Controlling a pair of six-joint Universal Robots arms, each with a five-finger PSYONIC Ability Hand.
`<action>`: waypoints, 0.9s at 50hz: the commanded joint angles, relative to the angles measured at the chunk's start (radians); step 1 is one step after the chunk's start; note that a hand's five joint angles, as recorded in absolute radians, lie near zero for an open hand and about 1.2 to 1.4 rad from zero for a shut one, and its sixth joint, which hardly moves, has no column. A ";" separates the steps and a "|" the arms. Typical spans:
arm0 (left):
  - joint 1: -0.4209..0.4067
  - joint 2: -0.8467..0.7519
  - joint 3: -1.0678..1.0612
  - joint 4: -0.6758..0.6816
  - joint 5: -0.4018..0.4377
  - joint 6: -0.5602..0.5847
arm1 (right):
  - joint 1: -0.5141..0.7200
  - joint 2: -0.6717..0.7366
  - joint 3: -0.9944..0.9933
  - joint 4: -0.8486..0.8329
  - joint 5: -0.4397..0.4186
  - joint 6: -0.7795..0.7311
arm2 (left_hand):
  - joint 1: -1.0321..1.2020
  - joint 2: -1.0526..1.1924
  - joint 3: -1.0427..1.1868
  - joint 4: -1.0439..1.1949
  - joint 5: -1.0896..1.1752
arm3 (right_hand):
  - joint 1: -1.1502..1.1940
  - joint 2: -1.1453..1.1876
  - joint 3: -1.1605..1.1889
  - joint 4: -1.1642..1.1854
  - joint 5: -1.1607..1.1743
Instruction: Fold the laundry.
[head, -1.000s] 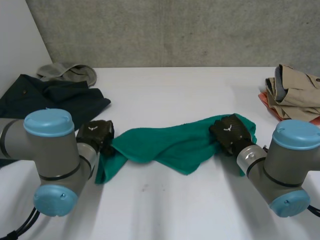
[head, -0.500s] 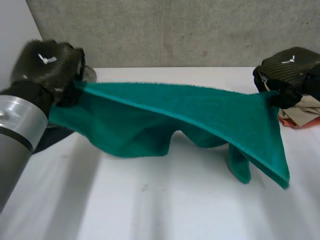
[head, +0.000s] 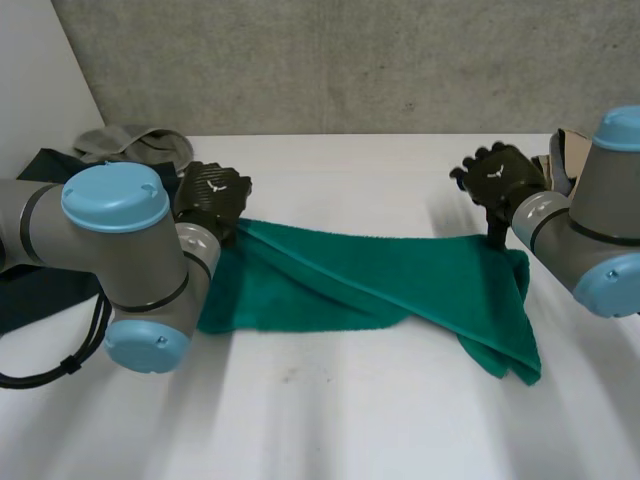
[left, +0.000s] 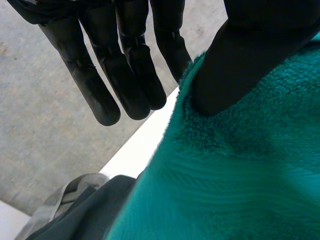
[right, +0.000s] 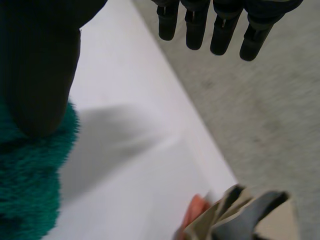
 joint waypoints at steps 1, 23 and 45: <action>0.002 0.015 -0.022 -0.004 -0.050 -0.001 | 0.003 -0.250 0.226 -0.105 0.011 0.148 | 0.238 0.199 0.202 0.197 0.249 | -0.060 -0.047 -0.060 -0.064 -0.060; 0.011 0.025 -0.065 -0.003 -0.049 -0.016 | -0.265 -0.564 0.760 0.115 -0.044 0.639 | 0.238 0.199 0.202 0.197 0.249 | 0.129 0.143 0.129 0.126 0.130; 0.019 0.062 -0.123 -0.006 -0.053 -0.017 | -0.284 -0.309 0.746 -0.028 -0.107 0.742 | 0.238 0.199 0.202 0.197 0.249 | 0.841 0.855 0.841 0.838 0.842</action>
